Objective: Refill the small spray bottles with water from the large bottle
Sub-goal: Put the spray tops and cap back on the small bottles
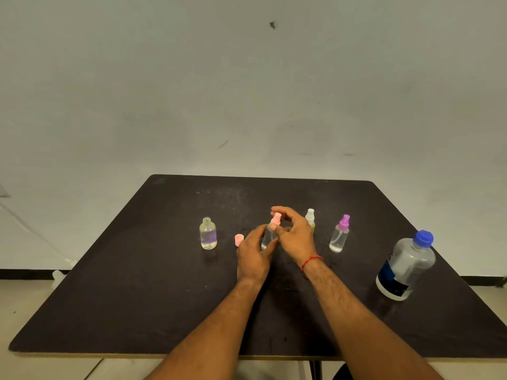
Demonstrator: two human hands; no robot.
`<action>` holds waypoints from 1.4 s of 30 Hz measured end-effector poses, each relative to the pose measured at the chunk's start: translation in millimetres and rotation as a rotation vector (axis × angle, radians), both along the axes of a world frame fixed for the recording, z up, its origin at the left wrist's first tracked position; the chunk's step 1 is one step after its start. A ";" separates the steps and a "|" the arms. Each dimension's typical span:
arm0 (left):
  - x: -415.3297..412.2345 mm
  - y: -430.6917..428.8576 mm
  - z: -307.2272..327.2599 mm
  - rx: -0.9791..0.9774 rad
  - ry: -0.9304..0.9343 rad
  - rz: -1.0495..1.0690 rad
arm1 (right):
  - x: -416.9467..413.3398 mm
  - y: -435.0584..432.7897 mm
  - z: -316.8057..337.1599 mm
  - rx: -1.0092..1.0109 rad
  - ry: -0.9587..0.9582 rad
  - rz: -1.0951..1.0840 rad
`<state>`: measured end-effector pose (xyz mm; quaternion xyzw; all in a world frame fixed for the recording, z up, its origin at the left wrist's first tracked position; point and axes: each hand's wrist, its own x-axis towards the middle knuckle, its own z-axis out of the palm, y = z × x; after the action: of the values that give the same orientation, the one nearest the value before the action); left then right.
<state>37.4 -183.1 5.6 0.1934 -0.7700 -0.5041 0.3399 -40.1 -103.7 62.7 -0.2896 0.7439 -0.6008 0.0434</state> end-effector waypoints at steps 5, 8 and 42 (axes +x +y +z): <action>-0.6 1.2 0.5 -0.020 -0.014 -0.019 | -1.9 0.5 -1.1 0.019 0.005 -0.007; -1.6 2.4 -1.2 -0.031 -0.016 -0.029 | -1.4 -1.8 -4.4 0.010 0.012 -0.047; -4.7 -0.1 -3.5 -0.056 -0.103 0.145 | -14.6 -23.0 -7.6 0.061 0.097 -0.168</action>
<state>32.7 -183.2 2.1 0.2647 -0.7843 -0.4459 0.3406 -54.7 -126.7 55.2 -0.2535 0.7848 -0.5645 -0.0344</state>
